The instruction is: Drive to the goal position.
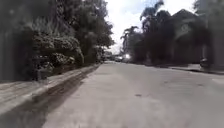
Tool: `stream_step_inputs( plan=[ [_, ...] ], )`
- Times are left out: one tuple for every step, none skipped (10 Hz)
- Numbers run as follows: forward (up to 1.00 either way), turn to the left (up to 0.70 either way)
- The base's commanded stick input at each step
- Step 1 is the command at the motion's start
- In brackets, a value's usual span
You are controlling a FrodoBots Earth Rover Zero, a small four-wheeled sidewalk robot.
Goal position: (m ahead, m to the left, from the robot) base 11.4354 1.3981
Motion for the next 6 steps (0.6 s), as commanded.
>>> stream_step_inputs(
  plan=[
    [1.00, 0.00],
    [1.00, 0.00],
    [1.00, 0.00],
    [1.00, 0.00],
    [1.00, 0.00],
    [1.00, 0.00]
  ],
)
